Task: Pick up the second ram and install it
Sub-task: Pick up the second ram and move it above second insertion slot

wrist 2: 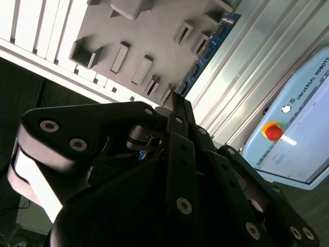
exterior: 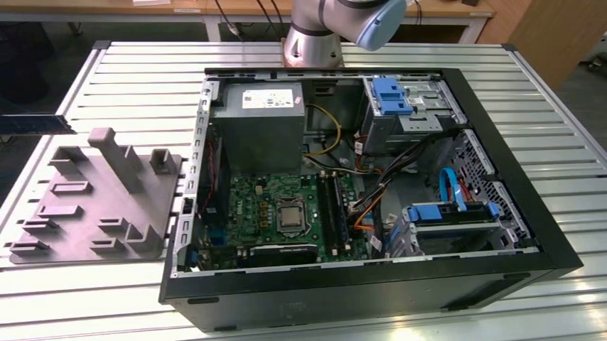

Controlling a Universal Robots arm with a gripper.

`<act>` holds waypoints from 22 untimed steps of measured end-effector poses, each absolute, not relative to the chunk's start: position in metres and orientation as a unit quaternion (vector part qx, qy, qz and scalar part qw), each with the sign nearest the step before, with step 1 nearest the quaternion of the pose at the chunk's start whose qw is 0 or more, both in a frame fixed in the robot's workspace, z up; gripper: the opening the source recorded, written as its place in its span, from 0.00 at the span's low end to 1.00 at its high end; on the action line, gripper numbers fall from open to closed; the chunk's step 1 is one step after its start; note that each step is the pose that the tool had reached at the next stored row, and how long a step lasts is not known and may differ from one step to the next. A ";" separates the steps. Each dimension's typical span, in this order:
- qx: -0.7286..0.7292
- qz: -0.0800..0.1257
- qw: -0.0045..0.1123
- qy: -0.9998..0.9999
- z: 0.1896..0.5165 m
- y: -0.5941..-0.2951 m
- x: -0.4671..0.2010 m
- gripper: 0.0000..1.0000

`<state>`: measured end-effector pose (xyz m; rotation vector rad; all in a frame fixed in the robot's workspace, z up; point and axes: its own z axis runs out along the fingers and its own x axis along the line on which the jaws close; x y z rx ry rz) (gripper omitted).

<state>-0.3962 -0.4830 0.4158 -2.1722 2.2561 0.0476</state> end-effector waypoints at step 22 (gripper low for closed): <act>-0.693 0.015 0.005 0.720 0.416 -0.483 -0.355 0.12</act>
